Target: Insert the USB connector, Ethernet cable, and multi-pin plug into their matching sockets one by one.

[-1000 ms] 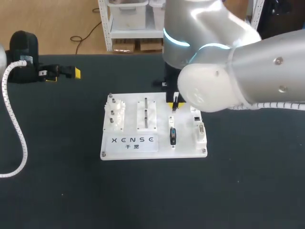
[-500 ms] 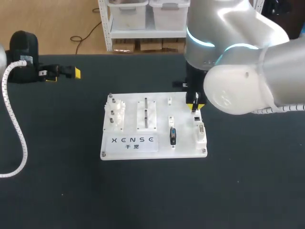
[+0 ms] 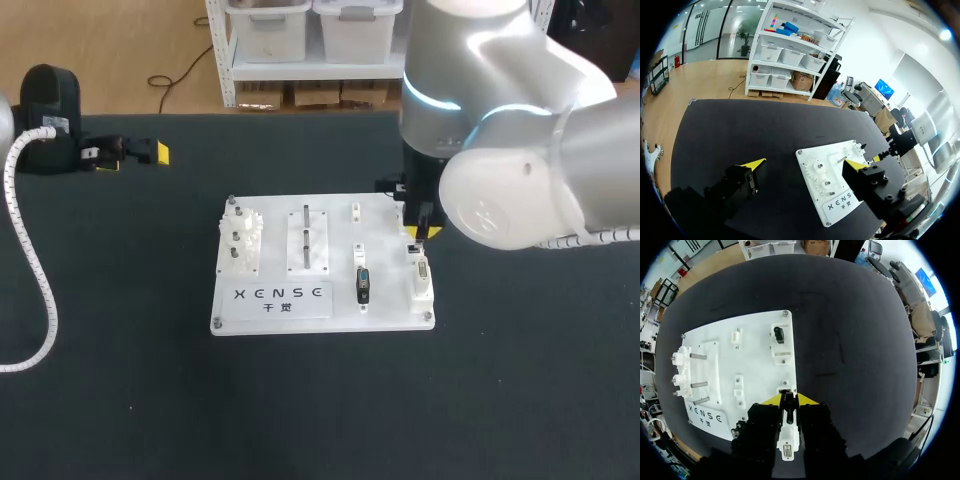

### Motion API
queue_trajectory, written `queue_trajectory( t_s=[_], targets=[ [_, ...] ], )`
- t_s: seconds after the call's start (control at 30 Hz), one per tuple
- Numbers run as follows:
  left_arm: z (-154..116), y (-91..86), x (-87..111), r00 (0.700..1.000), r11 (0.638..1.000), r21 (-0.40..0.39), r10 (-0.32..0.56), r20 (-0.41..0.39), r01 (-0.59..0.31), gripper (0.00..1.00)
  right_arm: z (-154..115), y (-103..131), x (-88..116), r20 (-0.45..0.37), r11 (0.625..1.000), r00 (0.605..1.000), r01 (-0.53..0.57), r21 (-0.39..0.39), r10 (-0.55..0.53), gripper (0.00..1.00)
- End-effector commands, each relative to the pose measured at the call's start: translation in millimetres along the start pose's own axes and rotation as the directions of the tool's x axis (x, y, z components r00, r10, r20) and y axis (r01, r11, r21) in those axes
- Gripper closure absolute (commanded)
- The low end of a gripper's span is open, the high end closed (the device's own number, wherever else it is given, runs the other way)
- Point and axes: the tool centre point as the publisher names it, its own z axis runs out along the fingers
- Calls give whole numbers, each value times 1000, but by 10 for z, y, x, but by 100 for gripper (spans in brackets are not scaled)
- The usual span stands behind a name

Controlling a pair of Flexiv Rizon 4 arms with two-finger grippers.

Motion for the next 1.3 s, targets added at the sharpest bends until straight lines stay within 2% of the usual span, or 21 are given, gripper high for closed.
queue_trajectory(
  t_s=[0.03,0.6,1.3],
  targets=[
    [0,0,0,1000,1000,0,0,0,0,0,44,13,-9,-1,1000,1000,-2,2,2,100],
    [0,0,0,1000,1000,0,0,0,0,0,70,68,-40,-5,1000,1000,7,6,-7,100],
    [0,0,0,1000,1000,0,0,0,0,0,295,28,10,-39,997,999,-5,72,8,100]
  ],
)
